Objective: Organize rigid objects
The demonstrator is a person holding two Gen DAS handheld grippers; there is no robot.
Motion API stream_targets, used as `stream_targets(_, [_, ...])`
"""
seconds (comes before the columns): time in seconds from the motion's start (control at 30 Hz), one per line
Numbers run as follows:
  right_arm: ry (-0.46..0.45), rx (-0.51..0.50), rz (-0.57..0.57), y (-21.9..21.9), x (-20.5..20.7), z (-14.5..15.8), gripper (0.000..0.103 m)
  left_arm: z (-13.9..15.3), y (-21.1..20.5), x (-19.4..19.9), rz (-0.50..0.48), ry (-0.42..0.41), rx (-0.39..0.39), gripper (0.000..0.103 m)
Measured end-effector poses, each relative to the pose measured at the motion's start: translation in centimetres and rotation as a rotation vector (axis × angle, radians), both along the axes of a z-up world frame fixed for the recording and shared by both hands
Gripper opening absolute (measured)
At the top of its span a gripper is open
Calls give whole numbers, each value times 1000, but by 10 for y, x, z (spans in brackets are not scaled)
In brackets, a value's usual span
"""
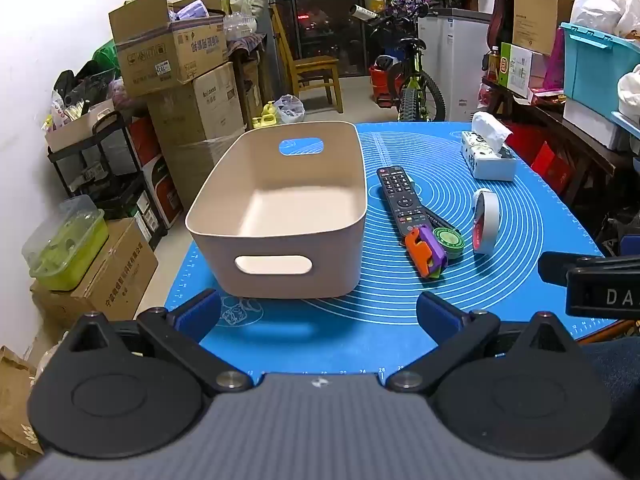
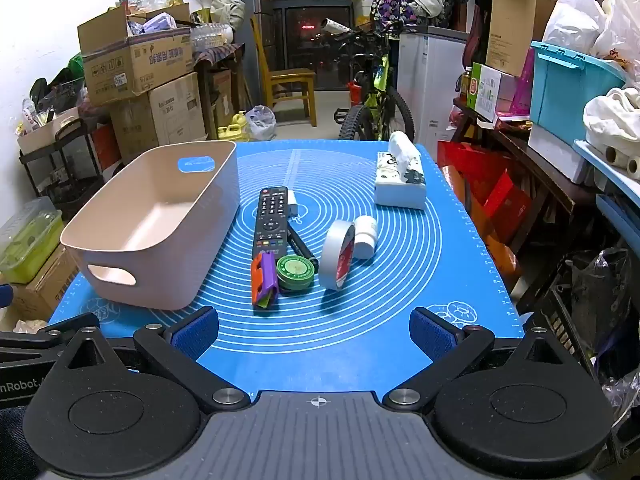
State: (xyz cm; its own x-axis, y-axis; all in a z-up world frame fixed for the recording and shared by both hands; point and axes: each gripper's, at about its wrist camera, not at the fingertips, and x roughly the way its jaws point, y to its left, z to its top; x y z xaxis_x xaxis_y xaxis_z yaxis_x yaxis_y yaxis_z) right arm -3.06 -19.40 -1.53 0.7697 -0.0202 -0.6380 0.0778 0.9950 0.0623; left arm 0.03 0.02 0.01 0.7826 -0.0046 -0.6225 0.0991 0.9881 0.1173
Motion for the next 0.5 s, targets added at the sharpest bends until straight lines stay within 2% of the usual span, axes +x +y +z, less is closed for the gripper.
stream_targets(0.5, [0,-5,0,2,0,0,101,-1,0,1,-1,4,8,103])
